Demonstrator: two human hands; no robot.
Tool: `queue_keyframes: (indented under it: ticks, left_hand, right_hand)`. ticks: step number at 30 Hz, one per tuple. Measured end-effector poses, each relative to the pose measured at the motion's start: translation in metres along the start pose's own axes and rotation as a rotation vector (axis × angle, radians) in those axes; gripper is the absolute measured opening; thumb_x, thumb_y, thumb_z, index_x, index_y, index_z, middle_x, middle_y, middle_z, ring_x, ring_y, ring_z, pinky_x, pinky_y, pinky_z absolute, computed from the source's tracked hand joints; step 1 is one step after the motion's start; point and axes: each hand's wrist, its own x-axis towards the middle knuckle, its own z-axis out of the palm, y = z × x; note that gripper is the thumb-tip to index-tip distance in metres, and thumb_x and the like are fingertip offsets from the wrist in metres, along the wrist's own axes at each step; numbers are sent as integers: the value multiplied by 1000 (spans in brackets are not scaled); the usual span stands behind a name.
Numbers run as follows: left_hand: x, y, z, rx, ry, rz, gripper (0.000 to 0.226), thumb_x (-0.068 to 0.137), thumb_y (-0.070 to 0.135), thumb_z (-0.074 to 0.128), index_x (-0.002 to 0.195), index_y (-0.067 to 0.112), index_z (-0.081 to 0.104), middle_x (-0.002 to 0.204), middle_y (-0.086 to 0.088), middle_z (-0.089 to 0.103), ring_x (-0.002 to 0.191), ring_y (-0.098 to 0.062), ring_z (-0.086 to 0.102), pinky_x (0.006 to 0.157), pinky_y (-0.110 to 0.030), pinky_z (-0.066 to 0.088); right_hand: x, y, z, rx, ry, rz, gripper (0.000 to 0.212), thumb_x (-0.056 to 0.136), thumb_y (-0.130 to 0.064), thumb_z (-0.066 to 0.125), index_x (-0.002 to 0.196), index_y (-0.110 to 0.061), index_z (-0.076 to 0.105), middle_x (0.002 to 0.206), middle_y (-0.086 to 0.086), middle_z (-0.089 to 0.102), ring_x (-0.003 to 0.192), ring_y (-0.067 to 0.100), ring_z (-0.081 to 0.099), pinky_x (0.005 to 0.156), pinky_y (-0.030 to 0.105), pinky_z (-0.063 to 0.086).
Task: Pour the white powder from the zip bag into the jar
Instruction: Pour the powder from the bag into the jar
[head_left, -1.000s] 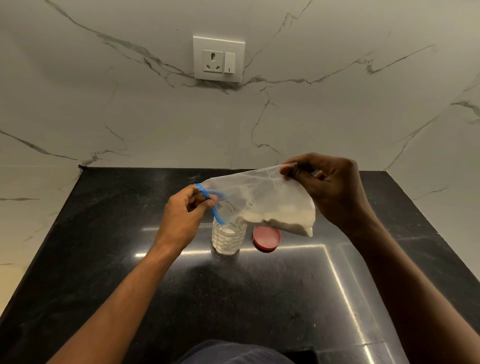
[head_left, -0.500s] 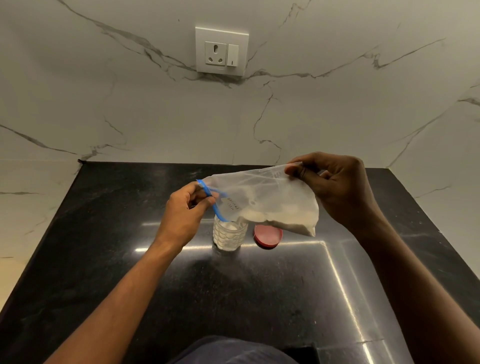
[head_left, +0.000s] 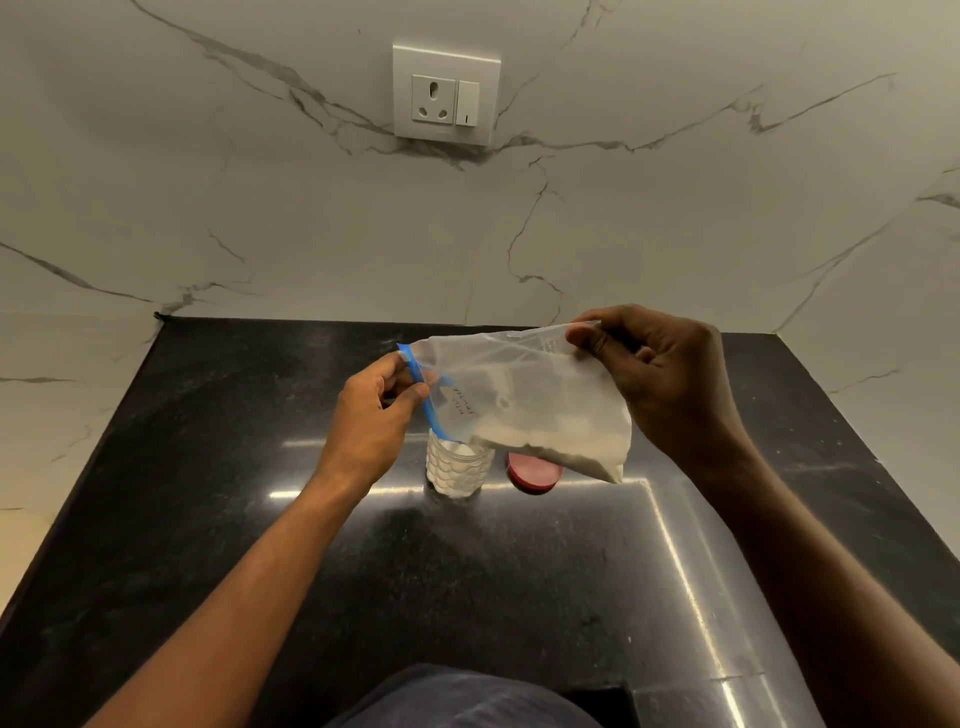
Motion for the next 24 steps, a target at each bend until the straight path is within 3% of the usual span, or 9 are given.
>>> queue_keyframes:
  ticks: [5,8,15,19,24]
  left_hand:
    - [0,0,3,16,-21,-8,37,103,9,64,109,46,63,112,23,71,111,0,68,97,-24,55]
    - [2,-1,3,18,-23,-7,34,104,10,63,125,36,64,115,19,73,112,-2,69,97,-26,54]
    - [3,4,5,39,-22,-1,43,103,10,63,111,52,59,108,30,69,109,1,67,91,-17,51]
    - [3,5,4,35,-24,-7,37,103,10,63,119,43,60,111,22,69,111,-4,67,90,-16,50]
    - [1,7,3,50,-29,-8,31,103,13,64,116,41,62,109,23,69,106,1,67,86,-10,50]
  right_hand:
    - [-1,-2,0,-37,-7,-25,15,97,-20,69,108,-13,77,95,-4,76,90,12,75,77,40,65]
    - [-2,-4,2,-32,-8,-23,16,98,-22,68,108,-13,76,96,-3,76,91,14,75,77,41,65]
    - [-1,-5,1,-27,5,-14,15,99,-15,69,108,-7,77,94,1,76,90,15,76,77,40,65]
    - [-1,-5,0,-19,0,-8,16,99,-16,68,108,-7,77,93,0,76,89,14,75,76,40,65]
    - [-1,-6,0,-27,-2,-14,15,99,-17,69,107,-8,77,91,-1,76,86,16,75,72,42,65]
